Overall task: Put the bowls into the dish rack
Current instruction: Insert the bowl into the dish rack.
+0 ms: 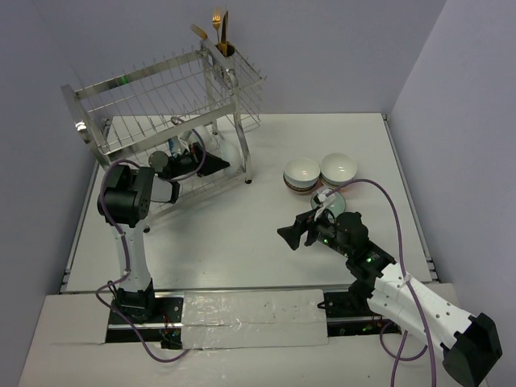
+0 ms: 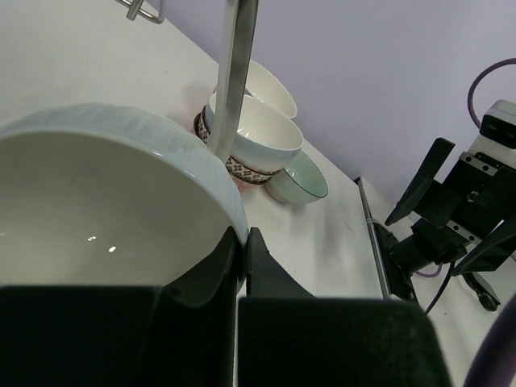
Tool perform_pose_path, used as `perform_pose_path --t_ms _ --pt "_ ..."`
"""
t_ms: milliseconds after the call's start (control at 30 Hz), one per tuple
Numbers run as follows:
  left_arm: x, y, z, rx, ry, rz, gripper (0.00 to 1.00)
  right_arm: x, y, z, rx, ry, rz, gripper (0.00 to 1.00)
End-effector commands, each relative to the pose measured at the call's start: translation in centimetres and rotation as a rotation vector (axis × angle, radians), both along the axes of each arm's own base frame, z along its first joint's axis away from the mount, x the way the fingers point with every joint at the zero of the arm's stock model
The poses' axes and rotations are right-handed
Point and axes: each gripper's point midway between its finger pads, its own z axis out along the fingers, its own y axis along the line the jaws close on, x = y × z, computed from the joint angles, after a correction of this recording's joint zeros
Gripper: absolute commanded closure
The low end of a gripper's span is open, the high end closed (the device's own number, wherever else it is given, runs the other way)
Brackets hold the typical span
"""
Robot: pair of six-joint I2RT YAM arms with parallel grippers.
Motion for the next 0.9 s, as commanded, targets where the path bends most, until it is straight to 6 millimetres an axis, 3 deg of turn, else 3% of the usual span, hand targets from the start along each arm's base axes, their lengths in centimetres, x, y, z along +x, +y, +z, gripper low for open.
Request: perform_pose_path --t_ms 0,600,867 --pt "-1.5 -0.3 1.0 -0.042 -0.277 -0.022 0.99 0.4 0.8 2.8 0.039 -0.073 0.021 0.09" --pt "0.6 2.4 0.0 -0.093 -0.145 0.117 0.88 0.4 0.8 2.6 0.032 -0.069 0.02 0.09" --pt "0.6 2.4 -1.1 -0.098 -0.088 0.114 1.0 0.4 1.1 2.4 0.027 -0.061 0.026 0.09"
